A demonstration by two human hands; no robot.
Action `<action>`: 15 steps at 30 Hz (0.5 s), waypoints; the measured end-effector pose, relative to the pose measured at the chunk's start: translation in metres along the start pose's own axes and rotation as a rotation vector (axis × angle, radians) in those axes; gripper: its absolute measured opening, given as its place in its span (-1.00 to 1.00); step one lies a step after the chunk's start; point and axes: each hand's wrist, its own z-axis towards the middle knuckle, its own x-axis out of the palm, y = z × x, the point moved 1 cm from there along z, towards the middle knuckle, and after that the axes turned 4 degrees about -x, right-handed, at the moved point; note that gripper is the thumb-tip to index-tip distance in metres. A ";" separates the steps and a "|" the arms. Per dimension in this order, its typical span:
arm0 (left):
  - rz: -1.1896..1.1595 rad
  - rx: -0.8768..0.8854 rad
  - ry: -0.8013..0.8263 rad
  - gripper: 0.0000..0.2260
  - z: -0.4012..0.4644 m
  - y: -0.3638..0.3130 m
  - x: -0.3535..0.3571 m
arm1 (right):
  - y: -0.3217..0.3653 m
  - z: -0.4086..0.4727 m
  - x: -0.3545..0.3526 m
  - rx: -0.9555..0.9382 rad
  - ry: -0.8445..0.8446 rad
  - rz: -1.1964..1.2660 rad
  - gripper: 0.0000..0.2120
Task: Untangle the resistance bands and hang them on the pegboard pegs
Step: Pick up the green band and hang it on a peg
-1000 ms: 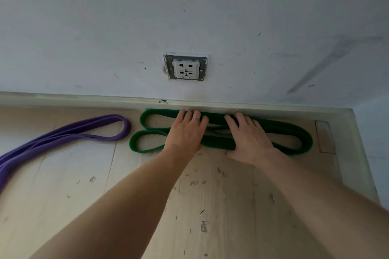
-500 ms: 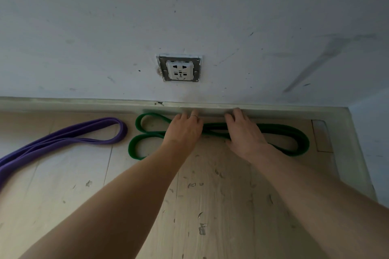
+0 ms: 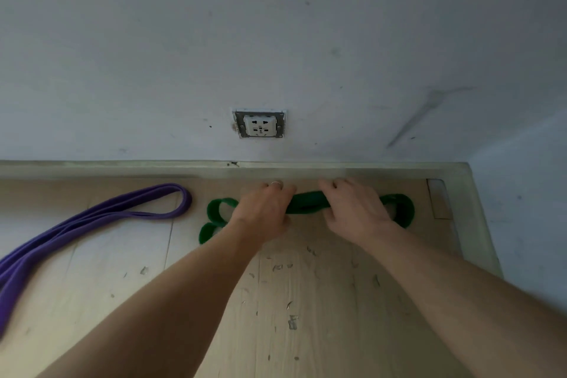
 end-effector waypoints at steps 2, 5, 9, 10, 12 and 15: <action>-0.040 0.008 0.007 -0.71 -0.023 -0.006 -0.035 | 0.009 -0.018 -0.035 0.008 -0.024 0.034 -0.77; -0.102 0.013 0.037 -0.69 -0.068 -0.014 -0.095 | 0.026 -0.048 -0.089 0.068 -0.025 0.164 -0.72; -0.171 0.024 0.075 -0.53 -0.139 -0.032 -0.188 | 0.062 -0.097 -0.180 0.107 -0.064 0.346 -0.66; -0.156 0.041 0.081 -0.52 -0.157 -0.036 -0.214 | 0.072 -0.110 -0.208 0.108 -0.092 0.368 -0.69; -0.129 0.066 0.074 -0.60 -0.193 -0.048 -0.269 | 0.093 -0.138 -0.273 0.105 -0.143 0.379 -0.76; -0.069 0.094 -0.021 -0.66 -0.244 -0.072 -0.360 | 0.120 -0.184 -0.374 0.086 -0.220 0.359 -0.81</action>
